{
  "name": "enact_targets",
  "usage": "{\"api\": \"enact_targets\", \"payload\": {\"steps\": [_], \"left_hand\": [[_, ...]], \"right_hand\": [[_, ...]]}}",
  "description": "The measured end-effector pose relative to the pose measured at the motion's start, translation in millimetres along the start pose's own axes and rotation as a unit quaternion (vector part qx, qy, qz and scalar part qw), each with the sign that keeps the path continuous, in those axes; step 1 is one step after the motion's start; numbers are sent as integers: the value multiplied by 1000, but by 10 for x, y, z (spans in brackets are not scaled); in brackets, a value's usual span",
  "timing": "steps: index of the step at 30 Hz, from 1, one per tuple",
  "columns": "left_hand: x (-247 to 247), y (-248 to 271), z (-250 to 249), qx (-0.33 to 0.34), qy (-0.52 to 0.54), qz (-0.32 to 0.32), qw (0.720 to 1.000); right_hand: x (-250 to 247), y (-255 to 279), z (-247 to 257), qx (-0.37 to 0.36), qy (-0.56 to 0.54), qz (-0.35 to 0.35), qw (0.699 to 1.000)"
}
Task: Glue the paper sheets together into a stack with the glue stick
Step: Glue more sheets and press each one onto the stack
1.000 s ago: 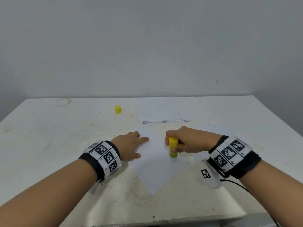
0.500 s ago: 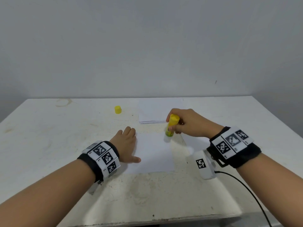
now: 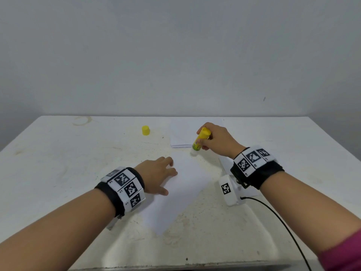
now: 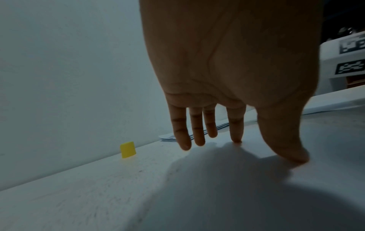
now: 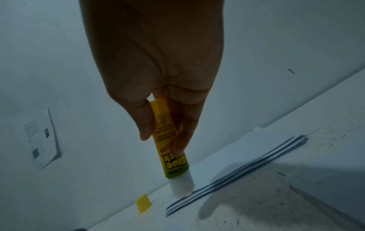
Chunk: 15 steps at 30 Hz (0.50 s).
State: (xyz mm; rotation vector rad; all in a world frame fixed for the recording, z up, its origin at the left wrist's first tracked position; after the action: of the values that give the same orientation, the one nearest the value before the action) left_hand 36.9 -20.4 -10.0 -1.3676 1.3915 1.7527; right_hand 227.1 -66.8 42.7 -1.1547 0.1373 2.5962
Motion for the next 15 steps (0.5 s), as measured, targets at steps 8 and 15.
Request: {"api": "enact_targets", "payload": {"steps": [8,15], "left_hand": [[56,-54,-28,14,39,13,999],[66,-52,38,21,48,27,998]], "right_hand": [[445,-132,118,-61,32,87,994],[363,-59,70,-78,122,179,973]]}}
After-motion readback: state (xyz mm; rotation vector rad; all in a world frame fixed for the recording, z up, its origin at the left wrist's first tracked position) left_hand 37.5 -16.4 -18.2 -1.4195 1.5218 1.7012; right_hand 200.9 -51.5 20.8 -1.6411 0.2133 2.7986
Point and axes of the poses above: each hand's wrist, its own y-axis away from the middle knuckle, its own x-axis out of the palm, z = x × y, the point moved 4 cm from there along -y, towards the middle knuckle, and after that the axes turned 7 degrees about y, right-handed, at the moved point
